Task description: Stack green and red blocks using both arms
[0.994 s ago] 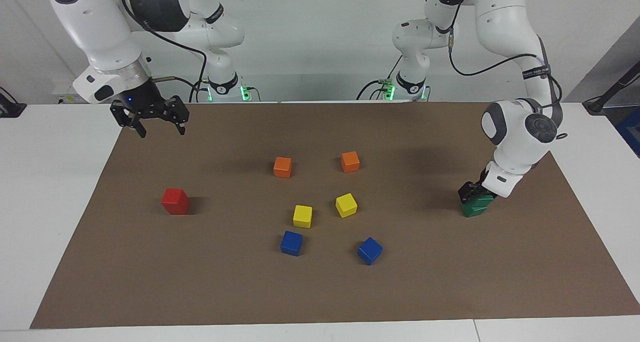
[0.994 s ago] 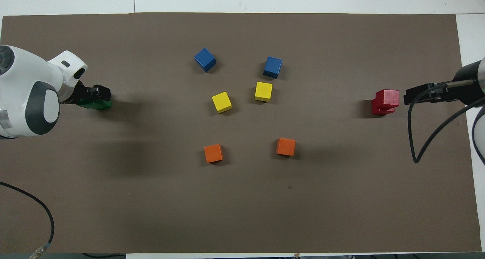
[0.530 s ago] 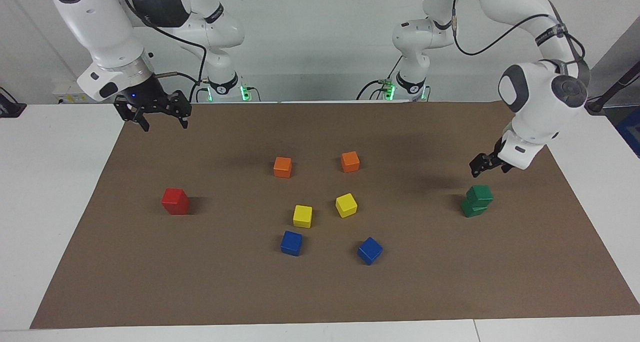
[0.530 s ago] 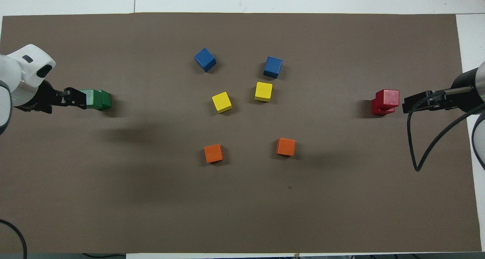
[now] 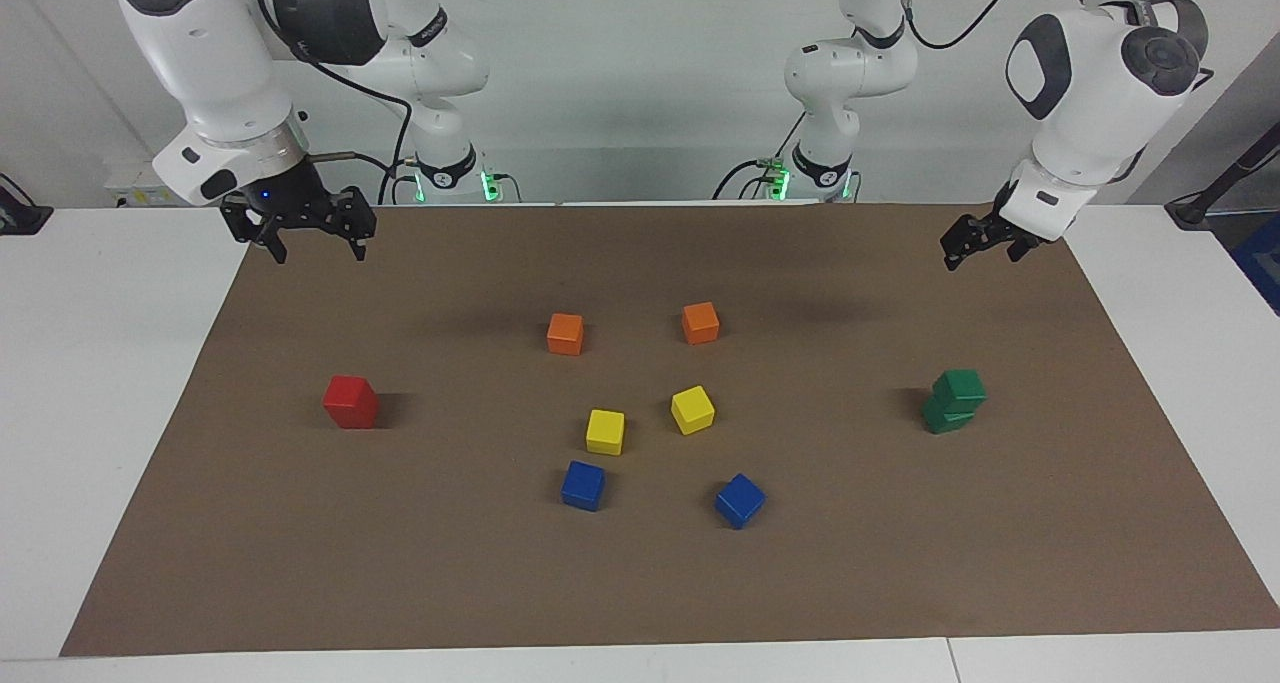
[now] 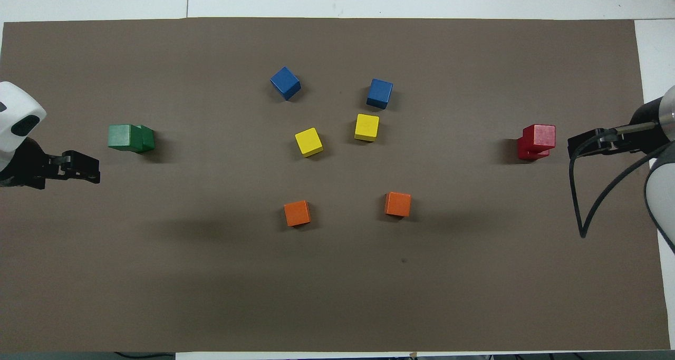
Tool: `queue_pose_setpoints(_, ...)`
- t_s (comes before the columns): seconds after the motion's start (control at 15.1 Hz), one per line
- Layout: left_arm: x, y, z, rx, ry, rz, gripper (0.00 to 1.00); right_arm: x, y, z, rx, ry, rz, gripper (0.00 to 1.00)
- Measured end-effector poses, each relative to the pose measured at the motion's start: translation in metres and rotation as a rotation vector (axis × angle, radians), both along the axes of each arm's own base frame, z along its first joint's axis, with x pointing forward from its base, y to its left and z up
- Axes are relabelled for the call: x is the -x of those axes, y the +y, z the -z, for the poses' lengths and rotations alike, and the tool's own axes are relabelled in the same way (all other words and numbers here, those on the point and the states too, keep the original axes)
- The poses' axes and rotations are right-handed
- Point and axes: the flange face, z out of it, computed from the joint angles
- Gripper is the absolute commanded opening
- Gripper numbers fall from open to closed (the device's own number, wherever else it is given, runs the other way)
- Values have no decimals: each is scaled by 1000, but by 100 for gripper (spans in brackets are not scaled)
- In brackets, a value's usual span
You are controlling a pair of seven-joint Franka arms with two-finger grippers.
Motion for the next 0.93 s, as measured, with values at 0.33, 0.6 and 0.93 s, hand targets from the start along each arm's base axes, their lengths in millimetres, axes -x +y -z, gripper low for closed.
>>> queue_pose_setpoints(0.33,1,-12,-6,3,-11,20,100,0,-1,9,1,36,3,100)
queue_pose_setpoints(0.6,10,-19,-44,10,-36,29,100,0,-2,10,1,41,5,100)
queue_pose_setpoints(0.93,15,-29,-52,44,-16,36,100,1,-2,7,1,37,5,100)
